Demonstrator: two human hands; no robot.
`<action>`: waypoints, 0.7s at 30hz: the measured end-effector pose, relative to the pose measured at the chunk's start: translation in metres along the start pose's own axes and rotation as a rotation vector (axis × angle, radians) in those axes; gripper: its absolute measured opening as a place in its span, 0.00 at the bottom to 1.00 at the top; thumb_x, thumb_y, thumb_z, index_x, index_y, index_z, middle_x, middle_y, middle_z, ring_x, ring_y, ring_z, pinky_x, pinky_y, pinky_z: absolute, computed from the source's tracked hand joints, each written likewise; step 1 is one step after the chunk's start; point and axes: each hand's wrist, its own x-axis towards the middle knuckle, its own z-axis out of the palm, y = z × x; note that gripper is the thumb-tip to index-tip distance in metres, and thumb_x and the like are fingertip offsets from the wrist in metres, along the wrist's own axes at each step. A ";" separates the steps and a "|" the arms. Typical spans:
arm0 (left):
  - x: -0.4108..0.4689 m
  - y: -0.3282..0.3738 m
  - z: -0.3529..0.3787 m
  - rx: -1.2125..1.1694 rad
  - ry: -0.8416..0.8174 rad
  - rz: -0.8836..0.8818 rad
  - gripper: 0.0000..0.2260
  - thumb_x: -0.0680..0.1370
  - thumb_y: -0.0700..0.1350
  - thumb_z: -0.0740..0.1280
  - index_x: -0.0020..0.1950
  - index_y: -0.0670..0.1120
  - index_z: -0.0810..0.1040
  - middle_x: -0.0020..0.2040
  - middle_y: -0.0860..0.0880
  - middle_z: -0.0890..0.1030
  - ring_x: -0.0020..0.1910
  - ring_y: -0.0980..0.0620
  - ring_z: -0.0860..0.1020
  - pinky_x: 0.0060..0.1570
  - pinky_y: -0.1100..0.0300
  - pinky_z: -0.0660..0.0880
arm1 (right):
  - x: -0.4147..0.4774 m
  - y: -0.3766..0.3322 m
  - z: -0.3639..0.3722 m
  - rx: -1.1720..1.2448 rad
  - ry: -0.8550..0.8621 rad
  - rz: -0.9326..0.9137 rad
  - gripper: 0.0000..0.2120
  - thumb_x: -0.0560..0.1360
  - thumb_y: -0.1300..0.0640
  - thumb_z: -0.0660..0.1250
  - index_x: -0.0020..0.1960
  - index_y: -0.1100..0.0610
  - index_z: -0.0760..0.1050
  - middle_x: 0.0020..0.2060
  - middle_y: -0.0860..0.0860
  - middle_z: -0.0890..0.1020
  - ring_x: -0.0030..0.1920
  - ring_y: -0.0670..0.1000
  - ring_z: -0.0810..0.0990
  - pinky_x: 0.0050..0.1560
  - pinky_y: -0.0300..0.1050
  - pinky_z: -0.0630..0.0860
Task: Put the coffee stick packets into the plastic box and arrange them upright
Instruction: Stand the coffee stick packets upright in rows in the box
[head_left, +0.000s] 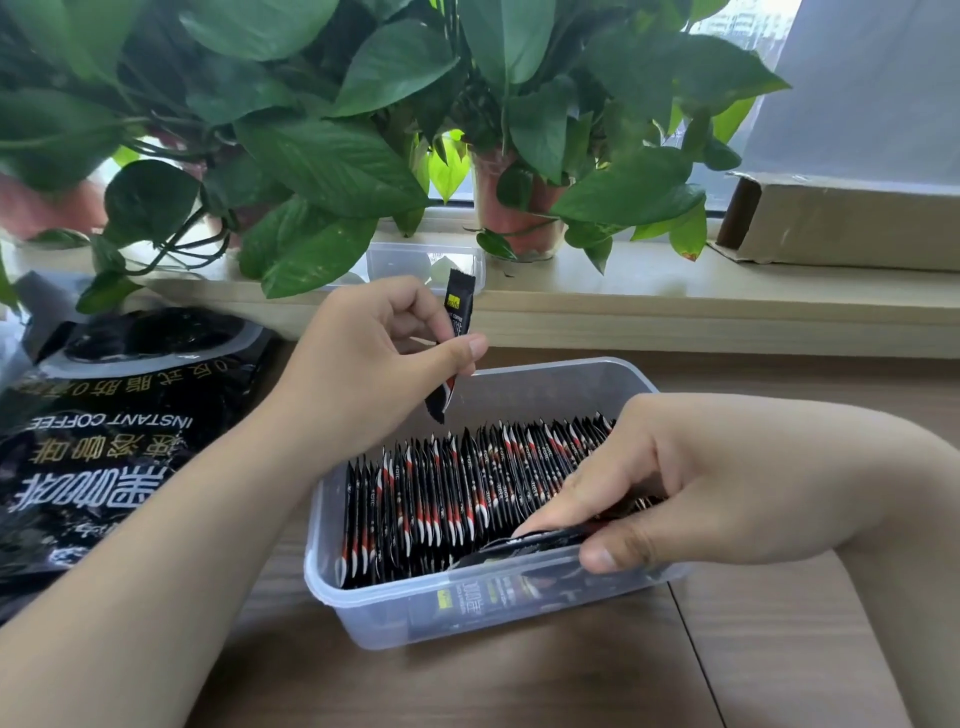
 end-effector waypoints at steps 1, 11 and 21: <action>0.000 0.000 0.000 -0.003 -0.002 0.001 0.12 0.73 0.48 0.76 0.38 0.45 0.76 0.37 0.51 0.87 0.41 0.44 0.86 0.51 0.43 0.80 | 0.000 0.000 0.000 0.000 0.005 -0.012 0.17 0.75 0.48 0.69 0.64 0.42 0.79 0.55 0.48 0.86 0.59 0.57 0.82 0.62 0.61 0.76; 0.001 0.005 -0.002 -0.194 -0.016 -0.041 0.13 0.69 0.51 0.74 0.39 0.43 0.76 0.43 0.44 0.87 0.45 0.47 0.87 0.56 0.36 0.78 | -0.002 0.009 -0.006 0.215 0.144 -0.062 0.11 0.76 0.59 0.72 0.57 0.50 0.85 0.49 0.51 0.88 0.51 0.47 0.83 0.58 0.51 0.79; -0.006 0.016 0.001 -0.250 -0.079 0.003 0.13 0.70 0.54 0.76 0.38 0.48 0.76 0.42 0.43 0.87 0.48 0.35 0.84 0.54 0.32 0.77 | 0.035 -0.009 0.002 0.680 1.098 -0.080 0.03 0.75 0.60 0.73 0.47 0.55 0.86 0.40 0.49 0.88 0.45 0.51 0.87 0.53 0.55 0.83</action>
